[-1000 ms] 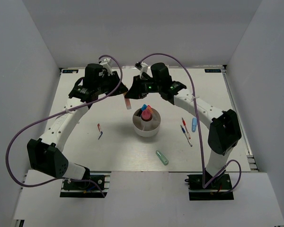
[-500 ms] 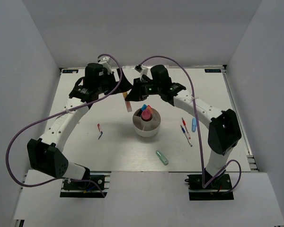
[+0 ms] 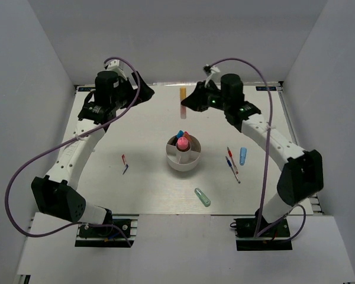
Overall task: Sort the stationery into containers
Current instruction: Place the pen in the storage box.
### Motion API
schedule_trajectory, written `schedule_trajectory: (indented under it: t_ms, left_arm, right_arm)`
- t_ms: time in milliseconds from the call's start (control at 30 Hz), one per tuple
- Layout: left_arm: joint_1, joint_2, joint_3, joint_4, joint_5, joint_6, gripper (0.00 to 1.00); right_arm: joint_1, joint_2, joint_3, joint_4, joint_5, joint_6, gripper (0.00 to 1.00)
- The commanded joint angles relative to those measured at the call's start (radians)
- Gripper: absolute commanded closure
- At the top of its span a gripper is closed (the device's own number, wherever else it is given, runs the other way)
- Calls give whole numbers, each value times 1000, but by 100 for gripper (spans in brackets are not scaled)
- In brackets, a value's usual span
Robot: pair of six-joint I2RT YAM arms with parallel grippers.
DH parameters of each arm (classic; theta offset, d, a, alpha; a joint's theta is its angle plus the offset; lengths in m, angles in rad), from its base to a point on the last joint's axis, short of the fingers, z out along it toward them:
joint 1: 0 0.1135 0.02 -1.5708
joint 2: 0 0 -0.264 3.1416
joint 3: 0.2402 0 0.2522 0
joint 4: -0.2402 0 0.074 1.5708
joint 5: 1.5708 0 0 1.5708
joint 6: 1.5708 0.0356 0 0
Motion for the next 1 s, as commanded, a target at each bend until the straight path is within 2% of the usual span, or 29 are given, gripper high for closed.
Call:
schedule_trajectory:
  t_ms: [0, 67, 100, 233, 433, 567, 767, 967]
  left_arm:
    - [23, 2, 42, -23, -5, 17, 2]
    - [33, 5, 28, -23, 21, 18, 2]
    - [33, 13, 24, -18, 28, 18, 2]
    - [42, 48, 19, -14, 84, 51, 2]
    - [42, 77, 13, -20, 99, 119, 2]
    - [42, 79, 2, -47, 24, 127, 2]
    - [42, 59, -62, -31, 56, 132, 2]
    - [51, 74, -29, -49, 12, 172, 2]
  right_arm:
    - [-38, -131, -100, 80, 92, -72, 100]
    - [-57, -223, -195, 106, 114, -86, 100]
    - [-69, -281, -297, 151, 118, -104, 100]
    - [-66, -359, -461, 260, 121, -138, 100]
    - [-60, -350, -542, 345, 88, -152, 100]
    - [-58, -343, -576, 374, 75, -144, 100]
    - [-48, -289, -571, 412, 51, -124, 100]
    - [-26, -258, -579, 416, 72, -121, 100]
